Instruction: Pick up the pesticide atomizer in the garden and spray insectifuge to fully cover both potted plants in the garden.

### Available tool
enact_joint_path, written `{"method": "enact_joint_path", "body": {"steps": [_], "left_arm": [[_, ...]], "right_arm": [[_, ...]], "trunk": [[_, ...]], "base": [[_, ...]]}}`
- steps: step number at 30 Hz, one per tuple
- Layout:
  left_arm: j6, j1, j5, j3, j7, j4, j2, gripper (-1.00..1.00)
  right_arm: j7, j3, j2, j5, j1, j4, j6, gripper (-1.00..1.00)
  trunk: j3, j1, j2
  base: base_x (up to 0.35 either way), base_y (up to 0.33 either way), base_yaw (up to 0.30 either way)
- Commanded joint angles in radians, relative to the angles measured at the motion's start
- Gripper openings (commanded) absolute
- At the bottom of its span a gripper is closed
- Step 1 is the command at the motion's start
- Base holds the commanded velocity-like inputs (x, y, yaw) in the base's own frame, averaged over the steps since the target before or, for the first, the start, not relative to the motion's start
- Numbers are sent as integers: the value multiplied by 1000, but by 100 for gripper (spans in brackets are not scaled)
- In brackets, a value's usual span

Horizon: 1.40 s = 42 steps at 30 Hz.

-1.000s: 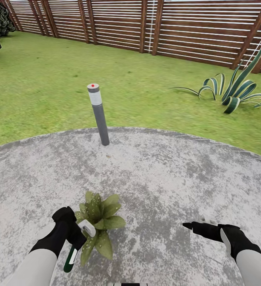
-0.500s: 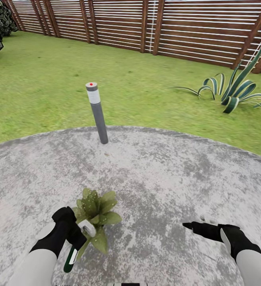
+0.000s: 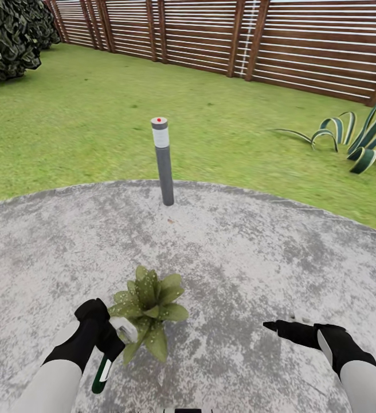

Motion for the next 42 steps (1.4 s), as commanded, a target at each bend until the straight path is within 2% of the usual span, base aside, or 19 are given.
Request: {"method": "enact_joint_path", "body": {"steps": [1,5,11,16,31,42], "left_arm": [[8,-1,-8,4,-8,-1,-2,-100],[8,-1,-8,6,-8,-1,-2,-100],[8,-1,-8,50,-8,-1,-2,-100],[8,-1,-8,67,-8,-1,-2,-100],[8,-1,-6,70,-8,-2,-2,-100],[8,0,-8,69,-8,-1,-2,-100]], "right_arm": [[8,-8,1,9,-1,-2,5,100],[8,-8,1,9,-1,-2,6,100],[8,-9,1,9,-1,-2,6,100],[8,-8,1,9,-1,-2,5,100],[8,-8,1,9,-1,-2,5,100],[8,-8,1,9,-1,-2,5,100]], "trunk": [[-1,0,0],[-1,0,0],[-1,0,0],[-3,0,0],[-10,0,0],[-13,0,0]], "base": [[0,0,233],[0,-98,139],[0,-307,88],[0,-321,225],[73,-320,235],[17,-121,186]]}}
